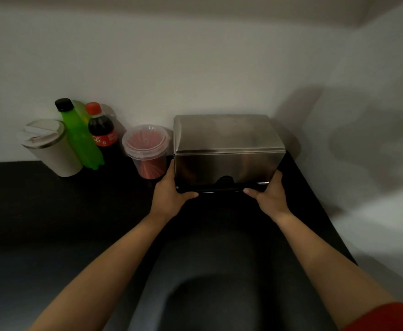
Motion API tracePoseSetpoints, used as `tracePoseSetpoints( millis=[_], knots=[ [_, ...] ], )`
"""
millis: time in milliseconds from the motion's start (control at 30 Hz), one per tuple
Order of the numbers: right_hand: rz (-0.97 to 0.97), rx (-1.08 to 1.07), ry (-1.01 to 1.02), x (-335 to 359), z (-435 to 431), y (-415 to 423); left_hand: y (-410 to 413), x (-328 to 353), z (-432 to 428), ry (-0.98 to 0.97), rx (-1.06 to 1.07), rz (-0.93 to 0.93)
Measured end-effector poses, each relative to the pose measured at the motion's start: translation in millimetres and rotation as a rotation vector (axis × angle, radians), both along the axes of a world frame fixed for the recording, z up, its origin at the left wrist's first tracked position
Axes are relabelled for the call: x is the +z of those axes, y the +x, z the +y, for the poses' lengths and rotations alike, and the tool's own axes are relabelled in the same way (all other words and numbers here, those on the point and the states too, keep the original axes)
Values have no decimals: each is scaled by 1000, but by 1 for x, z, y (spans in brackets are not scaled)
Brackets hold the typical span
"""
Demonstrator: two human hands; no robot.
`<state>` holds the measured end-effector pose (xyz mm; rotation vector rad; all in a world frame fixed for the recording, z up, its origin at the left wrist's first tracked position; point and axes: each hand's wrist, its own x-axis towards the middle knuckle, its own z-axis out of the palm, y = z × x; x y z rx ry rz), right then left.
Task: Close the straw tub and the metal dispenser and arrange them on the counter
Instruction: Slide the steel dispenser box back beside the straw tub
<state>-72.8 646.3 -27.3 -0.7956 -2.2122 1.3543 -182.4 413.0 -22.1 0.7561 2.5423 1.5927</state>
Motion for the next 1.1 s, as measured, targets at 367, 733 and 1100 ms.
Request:
tracePoseSetpoints(
  millis=[367,733,1100],
  knots=[
    [-14,11,22,3,2,0,-1,1,1,-15,24,23],
    [10,30,55,5,0,6,3,5,-1,-42,73,3],
    [-142,-10,25,14,-8,23,32,22,-14,-53,142,-32]
  ],
)
